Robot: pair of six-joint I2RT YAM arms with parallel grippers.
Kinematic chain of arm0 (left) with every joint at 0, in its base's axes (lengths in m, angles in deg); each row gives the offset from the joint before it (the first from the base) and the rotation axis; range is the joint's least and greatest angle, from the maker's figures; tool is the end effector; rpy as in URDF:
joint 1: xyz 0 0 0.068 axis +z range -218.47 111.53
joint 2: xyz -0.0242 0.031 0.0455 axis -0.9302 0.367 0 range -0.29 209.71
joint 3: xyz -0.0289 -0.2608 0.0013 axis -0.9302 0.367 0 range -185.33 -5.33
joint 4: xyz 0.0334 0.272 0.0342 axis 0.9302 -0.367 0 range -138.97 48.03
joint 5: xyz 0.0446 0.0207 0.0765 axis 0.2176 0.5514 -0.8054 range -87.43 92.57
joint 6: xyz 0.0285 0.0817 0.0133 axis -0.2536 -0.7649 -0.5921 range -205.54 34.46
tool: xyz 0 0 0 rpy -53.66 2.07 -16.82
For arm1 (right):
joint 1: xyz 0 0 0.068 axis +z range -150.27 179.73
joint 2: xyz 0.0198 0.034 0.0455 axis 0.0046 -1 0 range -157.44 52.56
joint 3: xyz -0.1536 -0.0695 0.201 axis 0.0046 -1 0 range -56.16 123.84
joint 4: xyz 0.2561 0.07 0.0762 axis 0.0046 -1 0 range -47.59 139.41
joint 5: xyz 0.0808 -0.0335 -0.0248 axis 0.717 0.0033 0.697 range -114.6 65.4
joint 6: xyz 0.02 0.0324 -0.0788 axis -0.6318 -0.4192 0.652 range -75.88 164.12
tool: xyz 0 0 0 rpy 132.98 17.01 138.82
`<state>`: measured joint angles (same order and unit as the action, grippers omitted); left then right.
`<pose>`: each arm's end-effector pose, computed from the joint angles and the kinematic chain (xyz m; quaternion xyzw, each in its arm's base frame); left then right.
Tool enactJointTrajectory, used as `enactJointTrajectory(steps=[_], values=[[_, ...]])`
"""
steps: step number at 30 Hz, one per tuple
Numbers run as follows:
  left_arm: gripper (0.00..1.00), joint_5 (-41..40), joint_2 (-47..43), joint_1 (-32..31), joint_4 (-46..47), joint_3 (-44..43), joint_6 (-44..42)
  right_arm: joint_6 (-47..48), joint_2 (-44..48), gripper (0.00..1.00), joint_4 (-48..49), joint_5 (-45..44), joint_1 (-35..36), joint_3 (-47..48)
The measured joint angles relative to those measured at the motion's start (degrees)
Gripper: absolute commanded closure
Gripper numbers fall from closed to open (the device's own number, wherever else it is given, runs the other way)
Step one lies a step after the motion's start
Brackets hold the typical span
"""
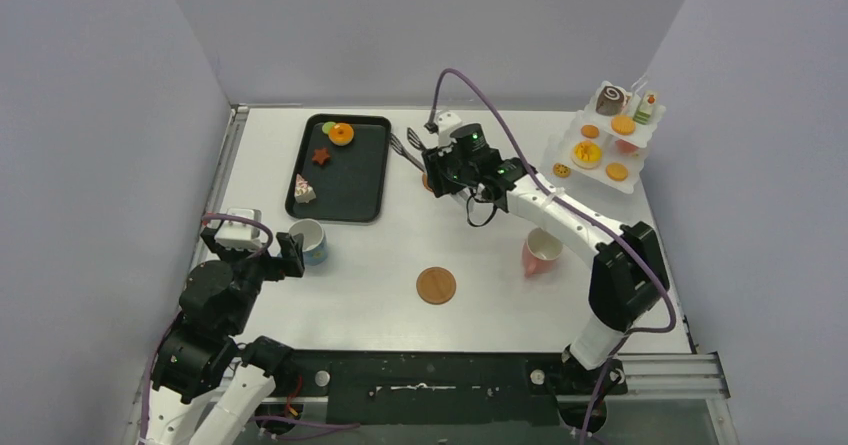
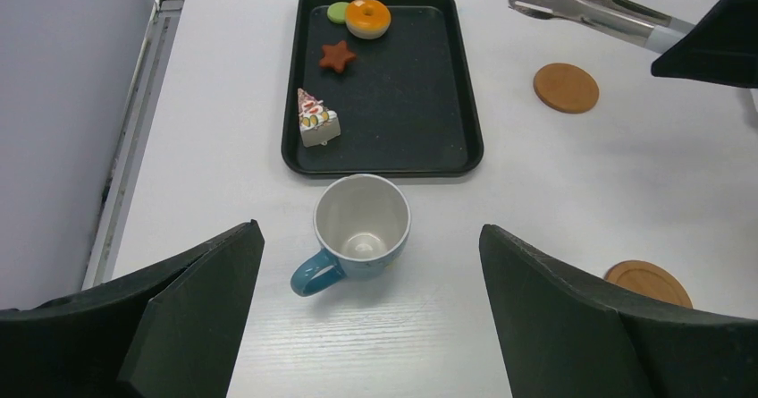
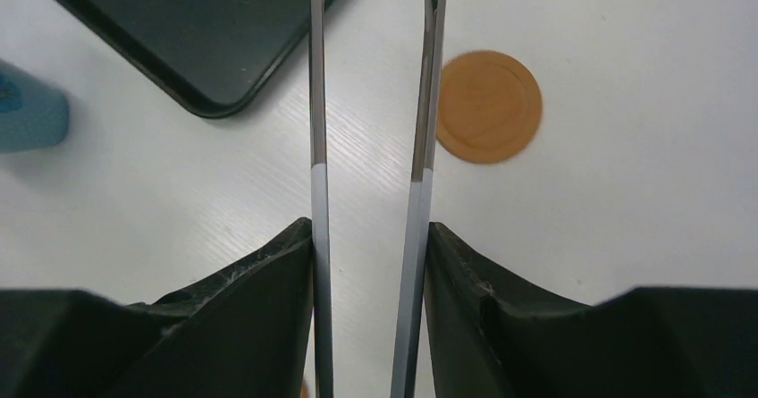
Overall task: Serve the afternoon tea
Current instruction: Place the desert on the desert table, then pick up the desert from the tray.
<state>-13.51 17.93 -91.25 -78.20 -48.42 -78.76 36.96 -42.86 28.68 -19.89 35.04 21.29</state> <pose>0.1340 -0.0331 0.3275 0.0189 0.7709 -0.0555 0.6343 0.3459 0.2529 0.2476 -0.2363 0.8693 0.1912 0.3897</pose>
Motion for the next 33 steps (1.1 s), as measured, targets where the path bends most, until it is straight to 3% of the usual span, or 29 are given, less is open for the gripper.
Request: enactJointTrajectory(steps=[5, 20, 33], values=[[0.1, 0.0, 0.0, 0.48, 0.0, 0.0, 0.0, 5.01, -6.56, 0.57, 3.54, 5.97, 2.8, 4.68], [0.1, 0.02, -2.86, 0.87, 0.02, 0.02, 0.04, 15.23, -27.82, 0.54, 1.81, 16.92, 7.85, 23.34], [0.1, 0.02, -4.33, 0.72, 0.04, 0.07, 0.11, 21.18, -36.0, 0.52, -0.81, 19.12, 12.57, 31.06]])
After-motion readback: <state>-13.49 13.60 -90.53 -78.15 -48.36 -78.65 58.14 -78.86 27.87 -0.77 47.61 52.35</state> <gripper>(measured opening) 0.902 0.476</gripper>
